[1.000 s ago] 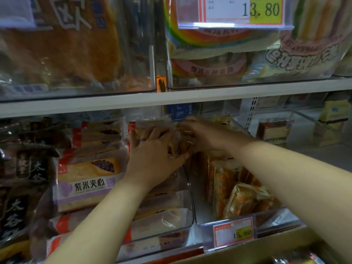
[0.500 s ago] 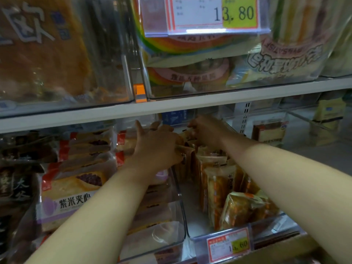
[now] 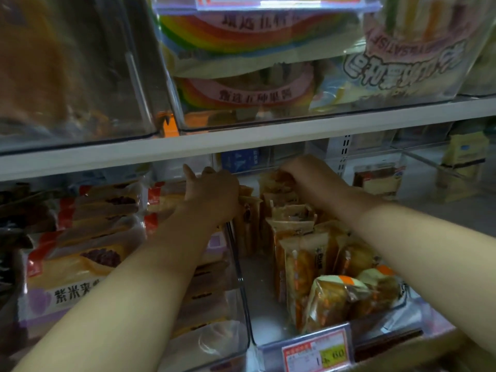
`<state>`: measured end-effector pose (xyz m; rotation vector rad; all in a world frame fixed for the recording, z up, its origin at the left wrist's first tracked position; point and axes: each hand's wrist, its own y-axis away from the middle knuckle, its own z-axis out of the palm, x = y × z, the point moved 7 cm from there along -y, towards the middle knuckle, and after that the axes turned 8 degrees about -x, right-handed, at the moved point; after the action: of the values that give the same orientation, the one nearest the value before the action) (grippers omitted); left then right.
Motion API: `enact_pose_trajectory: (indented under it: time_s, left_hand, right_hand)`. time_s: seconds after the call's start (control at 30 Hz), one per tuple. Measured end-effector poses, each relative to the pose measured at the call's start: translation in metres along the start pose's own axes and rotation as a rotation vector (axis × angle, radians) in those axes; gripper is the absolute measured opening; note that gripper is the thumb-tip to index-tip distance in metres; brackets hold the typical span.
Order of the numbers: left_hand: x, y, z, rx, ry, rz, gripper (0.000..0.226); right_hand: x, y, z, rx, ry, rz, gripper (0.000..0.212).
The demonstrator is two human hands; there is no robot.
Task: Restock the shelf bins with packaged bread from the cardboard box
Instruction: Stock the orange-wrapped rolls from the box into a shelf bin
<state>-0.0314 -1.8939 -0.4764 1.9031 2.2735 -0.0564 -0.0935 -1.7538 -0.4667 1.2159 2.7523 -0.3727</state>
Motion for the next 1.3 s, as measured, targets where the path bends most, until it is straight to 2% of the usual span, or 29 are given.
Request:
enact_pose_trajectory:
  time_s: [0.17,0.37,0.43,0.53,0.67,0.77,0.93,1.13,1.3]
  left_hand:
    - [0.006,0.000,-0.002,0.027,-0.056,-0.066,0.023]
    - [0.009,0.007,-0.007,0.091,-0.066,-0.108,0.027]
    - [0.009,0.008,-0.008,0.118,-0.061,-0.126,0.026]
    - [0.006,0.007,-0.007,0.136,-0.063,-0.139,0.022]
    - [0.006,0.004,-0.003,0.108,-0.051,-0.127,0.025]
    - [0.007,0.004,-0.002,0.040,-0.052,-0.106,0.031]
    - [0.007,0.001,-0.004,0.085,-0.022,-0.109,0.027]
    - [0.004,-0.003,-0.004,0.096,-0.045,-0.140,0.025]
    - [0.007,-0.003,-0.004,0.070,-0.091,-0.144,0.036]
  right_hand:
    - [-0.004,-0.010,0.009,-0.173,0.107,-0.012,0.027]
    - [0.002,0.007,-0.006,0.010,-0.036,-0.066,0.020]
    - [-0.004,0.013,-0.003,-0.022,-0.027,-0.116,0.021]
    - [-0.017,0.016,0.012,-0.174,0.020,-0.173,0.034]
    - [-0.019,0.015,0.008,-0.207,-0.015,-0.122,0.053]
    - [-0.020,0.018,0.011,-0.293,0.067,-0.148,0.072]
    - [-0.024,0.024,0.007,-0.321,-0.007,-0.165,0.045]
    - [-0.022,0.022,0.013,-0.280,0.049,-0.131,0.042]
    - [-0.023,0.024,0.013,-0.224,0.140,-0.109,0.042]
